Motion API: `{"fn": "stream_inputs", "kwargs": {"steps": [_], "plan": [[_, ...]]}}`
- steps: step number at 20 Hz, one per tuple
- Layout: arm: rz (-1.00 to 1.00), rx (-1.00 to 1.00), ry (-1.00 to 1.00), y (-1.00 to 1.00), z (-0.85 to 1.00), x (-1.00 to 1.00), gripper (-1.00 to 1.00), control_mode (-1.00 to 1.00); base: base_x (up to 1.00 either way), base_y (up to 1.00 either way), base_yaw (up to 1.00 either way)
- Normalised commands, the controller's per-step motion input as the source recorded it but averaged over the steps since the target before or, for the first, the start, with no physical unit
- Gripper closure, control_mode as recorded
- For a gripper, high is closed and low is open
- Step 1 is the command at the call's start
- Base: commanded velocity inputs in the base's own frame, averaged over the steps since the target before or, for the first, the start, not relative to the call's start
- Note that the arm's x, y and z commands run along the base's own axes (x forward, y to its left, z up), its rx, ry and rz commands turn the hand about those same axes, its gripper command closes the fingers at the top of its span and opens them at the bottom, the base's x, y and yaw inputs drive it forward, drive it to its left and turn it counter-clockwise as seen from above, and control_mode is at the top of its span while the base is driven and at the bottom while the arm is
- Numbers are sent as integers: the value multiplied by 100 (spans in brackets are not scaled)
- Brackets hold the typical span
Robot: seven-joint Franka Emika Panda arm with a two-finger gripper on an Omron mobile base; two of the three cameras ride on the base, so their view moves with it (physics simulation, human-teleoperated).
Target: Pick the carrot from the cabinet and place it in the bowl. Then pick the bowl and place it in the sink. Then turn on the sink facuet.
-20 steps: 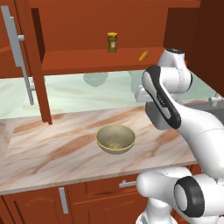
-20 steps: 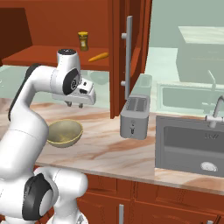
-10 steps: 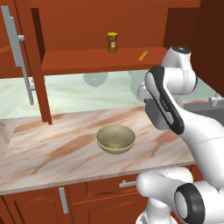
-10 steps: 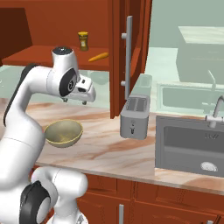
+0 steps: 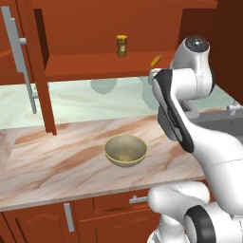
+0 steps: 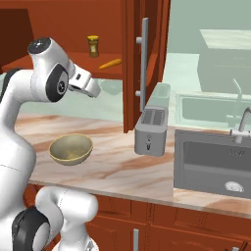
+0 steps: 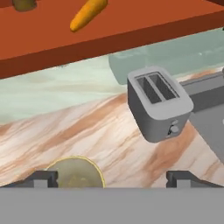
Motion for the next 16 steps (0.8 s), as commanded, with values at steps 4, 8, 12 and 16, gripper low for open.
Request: {"fn": "stream_inputs", "kwargs": {"steps": [4, 8, 12, 16], "plan": [[-29, 0, -15, 5, 79, 18, -100, -100, 0, 0, 0], [-17, 0, -9, 0, 55, 30, -100, -100, 0, 0, 0], [-7, 0, 0, 0, 7, 88, -100, -100, 0, 0, 0], [0, 0, 1, 0, 0, 87, -100, -100, 0, 0, 0]]}}
